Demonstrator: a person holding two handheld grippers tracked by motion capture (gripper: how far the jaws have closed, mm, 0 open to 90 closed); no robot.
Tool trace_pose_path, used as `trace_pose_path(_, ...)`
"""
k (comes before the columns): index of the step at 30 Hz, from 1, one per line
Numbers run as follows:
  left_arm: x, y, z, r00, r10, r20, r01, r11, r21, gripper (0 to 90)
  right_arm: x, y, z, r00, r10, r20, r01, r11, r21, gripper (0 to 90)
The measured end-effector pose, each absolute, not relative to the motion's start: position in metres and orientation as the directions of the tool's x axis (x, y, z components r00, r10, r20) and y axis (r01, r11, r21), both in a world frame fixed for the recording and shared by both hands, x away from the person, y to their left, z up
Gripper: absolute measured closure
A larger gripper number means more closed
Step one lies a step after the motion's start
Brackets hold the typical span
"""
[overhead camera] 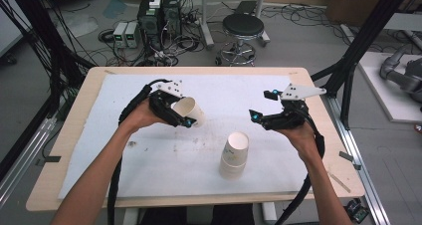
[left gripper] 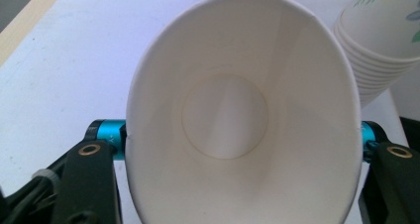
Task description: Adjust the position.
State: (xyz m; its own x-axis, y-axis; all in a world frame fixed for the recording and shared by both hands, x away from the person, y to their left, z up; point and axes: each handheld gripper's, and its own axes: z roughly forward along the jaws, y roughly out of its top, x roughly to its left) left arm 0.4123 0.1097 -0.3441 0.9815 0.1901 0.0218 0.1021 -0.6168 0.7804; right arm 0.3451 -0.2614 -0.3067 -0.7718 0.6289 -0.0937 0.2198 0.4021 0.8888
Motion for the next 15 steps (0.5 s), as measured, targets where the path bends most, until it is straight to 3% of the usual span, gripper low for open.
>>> trace_pose_path(15,0.416,0.108,-0.345,0.985,0.168,0.043,0.092,-0.717,0.691,33.1,0.329,-0.287,-0.342,-0.674,0.738,-0.042,0.287,0.314,0.905,16.4)
